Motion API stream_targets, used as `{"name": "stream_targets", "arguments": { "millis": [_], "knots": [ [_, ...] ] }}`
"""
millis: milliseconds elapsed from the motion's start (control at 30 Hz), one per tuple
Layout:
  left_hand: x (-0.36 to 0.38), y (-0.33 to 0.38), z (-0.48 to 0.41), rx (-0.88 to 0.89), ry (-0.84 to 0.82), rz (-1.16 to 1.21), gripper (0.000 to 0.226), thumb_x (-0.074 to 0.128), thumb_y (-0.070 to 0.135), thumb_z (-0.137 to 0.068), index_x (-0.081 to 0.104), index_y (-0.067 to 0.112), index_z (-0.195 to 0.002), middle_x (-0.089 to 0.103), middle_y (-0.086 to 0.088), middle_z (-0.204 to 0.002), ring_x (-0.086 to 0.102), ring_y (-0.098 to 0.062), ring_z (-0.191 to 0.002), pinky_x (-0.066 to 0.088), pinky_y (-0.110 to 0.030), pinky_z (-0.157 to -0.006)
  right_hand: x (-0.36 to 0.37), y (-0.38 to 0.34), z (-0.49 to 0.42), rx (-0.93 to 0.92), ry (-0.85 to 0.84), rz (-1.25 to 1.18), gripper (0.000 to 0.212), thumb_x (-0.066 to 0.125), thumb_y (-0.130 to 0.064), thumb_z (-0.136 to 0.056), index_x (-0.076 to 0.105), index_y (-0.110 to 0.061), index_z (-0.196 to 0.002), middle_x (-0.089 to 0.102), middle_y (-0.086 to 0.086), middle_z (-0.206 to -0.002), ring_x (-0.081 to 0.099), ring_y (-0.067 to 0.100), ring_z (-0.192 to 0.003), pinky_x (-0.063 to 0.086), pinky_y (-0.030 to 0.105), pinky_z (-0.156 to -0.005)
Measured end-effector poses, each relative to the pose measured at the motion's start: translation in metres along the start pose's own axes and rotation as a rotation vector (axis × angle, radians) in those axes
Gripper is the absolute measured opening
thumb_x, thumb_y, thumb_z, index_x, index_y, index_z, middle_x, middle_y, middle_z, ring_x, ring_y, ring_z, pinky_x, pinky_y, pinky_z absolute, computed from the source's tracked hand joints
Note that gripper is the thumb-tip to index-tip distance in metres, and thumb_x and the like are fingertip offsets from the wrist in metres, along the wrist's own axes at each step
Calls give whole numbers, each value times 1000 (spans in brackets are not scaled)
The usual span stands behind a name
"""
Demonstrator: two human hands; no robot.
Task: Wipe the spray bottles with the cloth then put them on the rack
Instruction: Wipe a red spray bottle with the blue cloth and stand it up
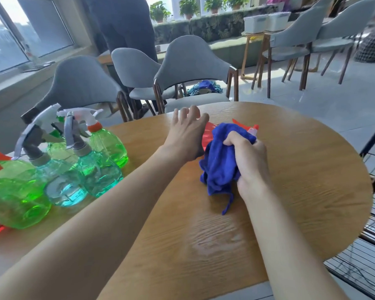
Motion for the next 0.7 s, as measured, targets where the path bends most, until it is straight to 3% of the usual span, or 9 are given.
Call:
{"name": "stream_targets", "arguments": {
  "millis": [67, 167, 300, 367, 433, 500, 567, 700],
  "knots": [
    [0, -2, 8, 7, -15, 111, 72, 83, 47, -82, 46, 10, -131, 50, -13, -133, 49, -39, -126, 36, -49, -114, 3, 0, 3, -4, -27, -6, 13, 68, -7, -78, 61, -13, -87, 59, 5, -79, 60, 24, -75, 50, 38, -72],
    [-8, -4, 27, -62, -55, 255, 57, 81, 36, -85, 37, 13, -113, 52, -12, -116, 52, -35, -108, 40, -40, -81, 12, -1, 8, 4, -69, -2, 24, 68, -15, -64, 63, -12, -88, 62, 7, -79, 62, 25, -74, 51, 39, -70],
    [-11, -23, 64, -283, -94, 581, 57, 84, 39, -84, 42, 11, -111, 54, -8, -111, 56, -29, -98, 44, -38, -76, 24, 0, 15, -30, -124, 1, 29, 68, -15, -66, 60, -11, -94, 61, 12, -84, 61, 27, -75, 50, 38, -68],
    [-10, -34, 86, -419, -94, 836, 64, 90, 45, -78, 44, 15, -111, 62, -6, -106, 62, -18, -84, 48, -28, -65, 26, 1, 18, -53, -134, -14, 22, 67, -8, -77, 59, -11, -97, 63, 9, -83, 64, 26, -71, 52, 33, -62],
    [-14, -48, 113, -549, -61, 1002, 62, 89, 44, -81, 46, 14, -114, 67, -2, -102, 65, -10, -74, 49, -19, -54, 31, 3, 21, -82, -141, 5, 20, 67, -8, -80, 59, -16, -96, 63, 7, -84, 64, 26, -73, 53, 36, -66],
    [-16, -60, 134, -646, -14, 1123, 66, 88, 52, -78, 49, 17, -118, 68, -1, -107, 72, -14, -85, 60, -25, -70, 36, 5, 24, -110, -143, 54, 22, 70, -15, -74, 62, -19, -94, 64, 5, -86, 64, 26, -79, 53, 42, -74],
    [-20, -70, 153, -720, 41, 1281, 71, 84, 60, -70, 52, 20, -119, 70, -6, -116, 77, -21, -95, 66, -43, -85, 43, 6, 30, -129, -144, 107, 24, 71, -20, -73, 65, -22, -96, 67, 1, -89, 66, 25, -84, 55, 45, -79],
    [-27, -79, 181, -731, 101, 1649, 69, 77, 54, -83, 59, 10, -133, 74, -18, -124, 79, -30, -103, 66, -52, -87, 62, 7, 46, -214, -192, 127, 8, 69, -20, -83, 66, -28, -84, 64, -4, -84, 62, 20, -82, 50, 42, -80]
  ]
}}
Point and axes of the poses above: each hand's wrist, its own z-axis away from the middle knuckle, its own x-axis out of the palm, y = z × x, the point moved 5 cm from there along -z, towards the middle knuckle
